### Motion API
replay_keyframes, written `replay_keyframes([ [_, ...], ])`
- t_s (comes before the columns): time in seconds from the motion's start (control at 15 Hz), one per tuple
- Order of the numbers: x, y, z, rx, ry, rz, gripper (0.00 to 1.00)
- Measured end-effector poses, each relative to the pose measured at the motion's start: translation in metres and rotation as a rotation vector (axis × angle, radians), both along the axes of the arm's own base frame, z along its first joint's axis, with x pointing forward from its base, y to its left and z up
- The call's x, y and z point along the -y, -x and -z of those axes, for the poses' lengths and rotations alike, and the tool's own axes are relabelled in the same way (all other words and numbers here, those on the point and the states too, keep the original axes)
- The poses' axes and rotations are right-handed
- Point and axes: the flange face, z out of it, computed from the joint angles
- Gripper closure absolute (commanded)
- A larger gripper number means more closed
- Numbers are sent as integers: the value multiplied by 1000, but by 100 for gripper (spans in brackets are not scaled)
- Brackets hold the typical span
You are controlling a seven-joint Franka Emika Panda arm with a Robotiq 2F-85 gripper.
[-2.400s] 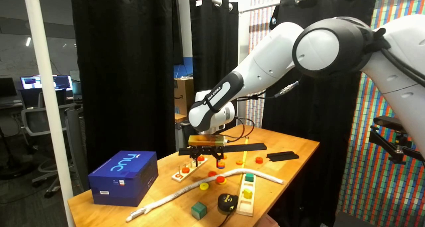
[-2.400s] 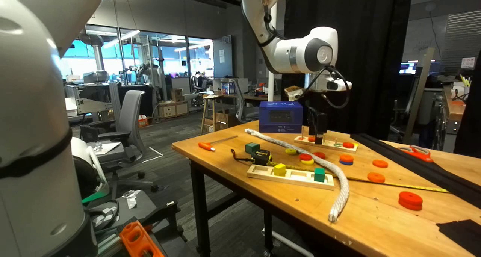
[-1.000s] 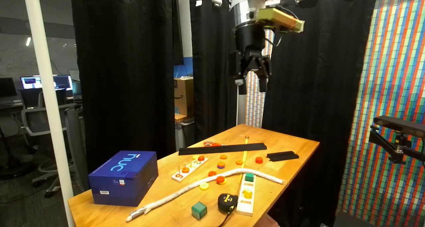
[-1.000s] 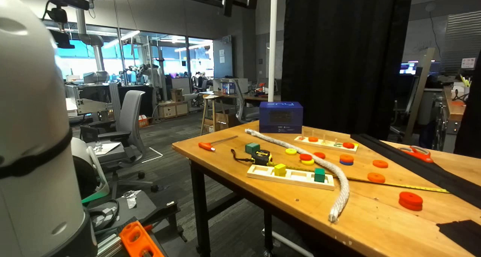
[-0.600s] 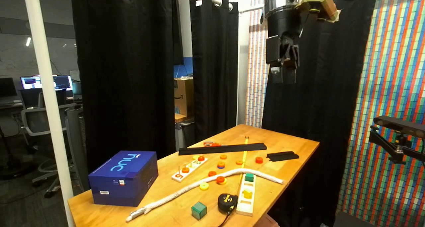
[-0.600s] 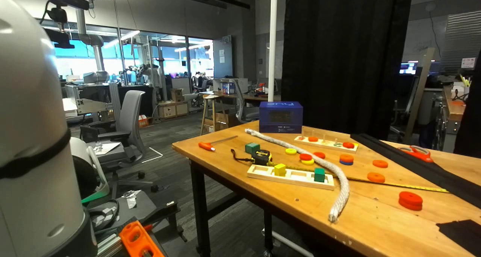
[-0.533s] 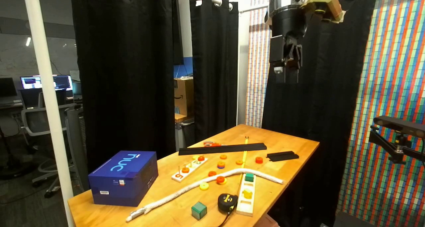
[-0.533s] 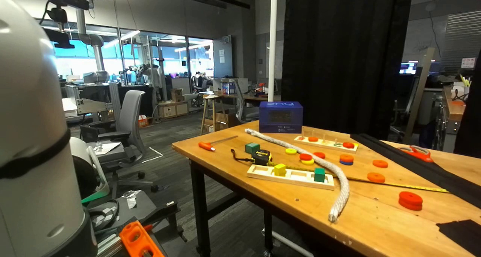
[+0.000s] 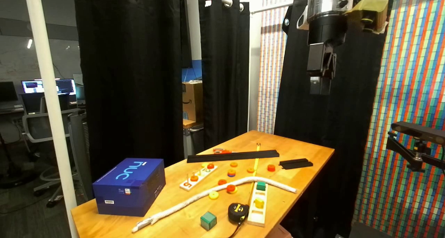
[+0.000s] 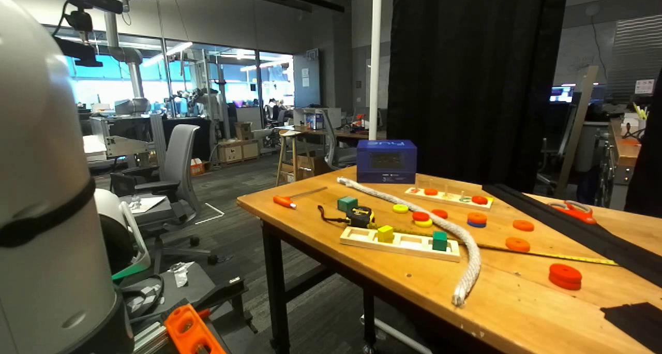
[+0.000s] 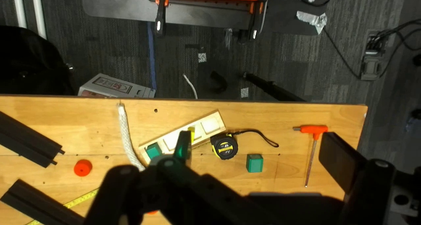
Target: Remove the orange ring from the left side of the wooden stand
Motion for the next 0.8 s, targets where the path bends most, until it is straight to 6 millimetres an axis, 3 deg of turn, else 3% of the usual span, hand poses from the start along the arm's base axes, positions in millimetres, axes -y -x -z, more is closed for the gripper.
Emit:
replay_keyframes([
  [0.27,8,11,11,-68,-23,-60,0],
  [0.8,8,14,14,-82,-25,-67,0],
])
